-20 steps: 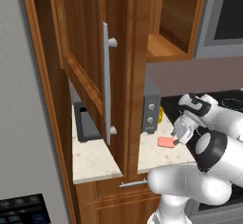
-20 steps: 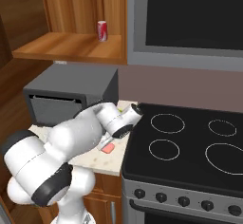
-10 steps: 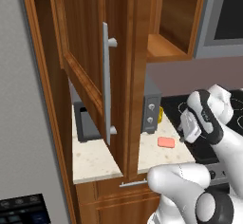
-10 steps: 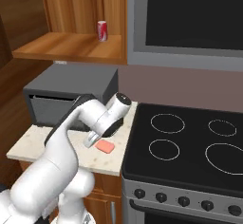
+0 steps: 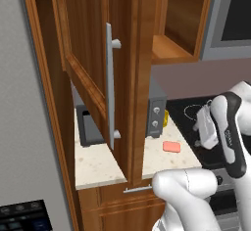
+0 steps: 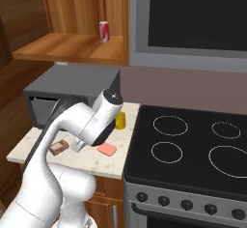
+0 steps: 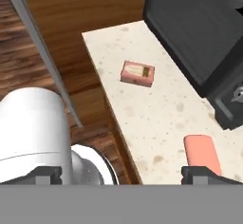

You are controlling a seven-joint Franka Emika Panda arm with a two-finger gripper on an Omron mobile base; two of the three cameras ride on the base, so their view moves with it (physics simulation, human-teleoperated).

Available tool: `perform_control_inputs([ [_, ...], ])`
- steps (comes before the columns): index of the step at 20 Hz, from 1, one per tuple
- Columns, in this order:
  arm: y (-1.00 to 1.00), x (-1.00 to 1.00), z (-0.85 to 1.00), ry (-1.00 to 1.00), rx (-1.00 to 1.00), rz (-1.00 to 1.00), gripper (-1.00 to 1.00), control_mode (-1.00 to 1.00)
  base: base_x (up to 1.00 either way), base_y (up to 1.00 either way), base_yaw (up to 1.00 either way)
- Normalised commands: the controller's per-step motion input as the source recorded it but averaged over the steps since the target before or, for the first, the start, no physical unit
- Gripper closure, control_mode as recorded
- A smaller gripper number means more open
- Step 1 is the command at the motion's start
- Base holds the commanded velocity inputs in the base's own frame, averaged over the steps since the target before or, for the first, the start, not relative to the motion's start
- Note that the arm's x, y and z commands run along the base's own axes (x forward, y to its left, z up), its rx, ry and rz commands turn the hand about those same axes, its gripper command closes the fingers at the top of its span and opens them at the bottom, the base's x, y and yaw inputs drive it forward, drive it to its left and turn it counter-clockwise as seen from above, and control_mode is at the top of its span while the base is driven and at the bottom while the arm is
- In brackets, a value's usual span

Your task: Pick the bar soap and bar soap from the cabinet and place them on the counter.

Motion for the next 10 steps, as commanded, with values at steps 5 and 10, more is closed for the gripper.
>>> perform_control_inputs([
  [5,0.0,-0.47,0.76,-0.11,0.0,-0.01,-1.0,-1.0,0.0,0.0,0.0],
  [10,-0.01,-0.45,0.74,-0.12,0.0,-0.01,-1.0,-1.0,0.0,0.0,0.0],
])
